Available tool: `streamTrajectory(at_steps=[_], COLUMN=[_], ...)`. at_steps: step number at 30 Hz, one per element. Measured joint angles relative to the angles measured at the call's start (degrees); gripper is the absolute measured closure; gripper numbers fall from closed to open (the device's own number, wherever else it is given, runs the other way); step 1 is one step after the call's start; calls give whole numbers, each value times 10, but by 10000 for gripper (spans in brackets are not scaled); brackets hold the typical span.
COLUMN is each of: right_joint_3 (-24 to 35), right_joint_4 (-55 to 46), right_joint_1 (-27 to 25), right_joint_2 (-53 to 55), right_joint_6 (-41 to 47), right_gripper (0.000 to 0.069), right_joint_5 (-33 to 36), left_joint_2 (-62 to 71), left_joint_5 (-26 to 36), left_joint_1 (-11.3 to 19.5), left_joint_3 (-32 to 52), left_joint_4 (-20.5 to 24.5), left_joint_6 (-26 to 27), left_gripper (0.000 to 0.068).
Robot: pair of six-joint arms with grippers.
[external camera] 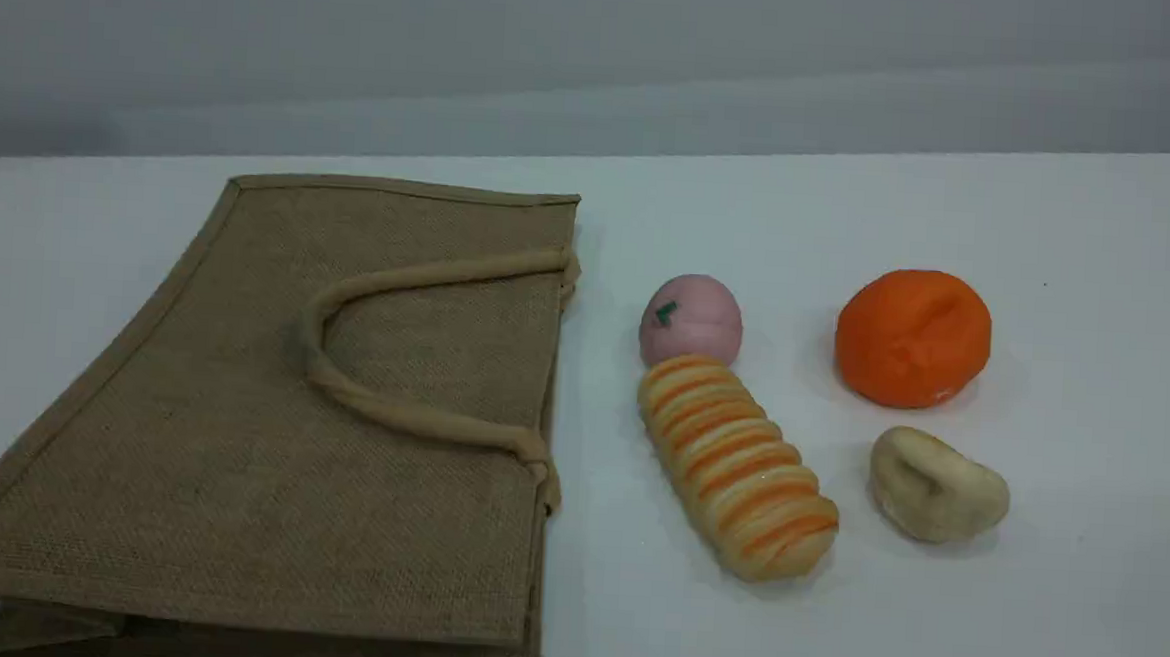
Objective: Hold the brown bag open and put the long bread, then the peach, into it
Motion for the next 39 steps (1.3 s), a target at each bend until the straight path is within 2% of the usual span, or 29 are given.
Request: streamTrajectory(at_steps=[34,39], right_joint_3=[1,-15], right_joint_4=[21,32], right_joint_1=[0,0], right_joint_2=[0,6], right_joint_6=[3,8], right_gripper=[307,307], right_joint_5=[0,-21], left_joint_2=[1,33], left_joint_5=[0,-23], left_joint_1=[0,0], left_joint_3=[0,-18], left_joint_4=[1,1], left_joint_6=[0,-2], left_gripper=[98,98])
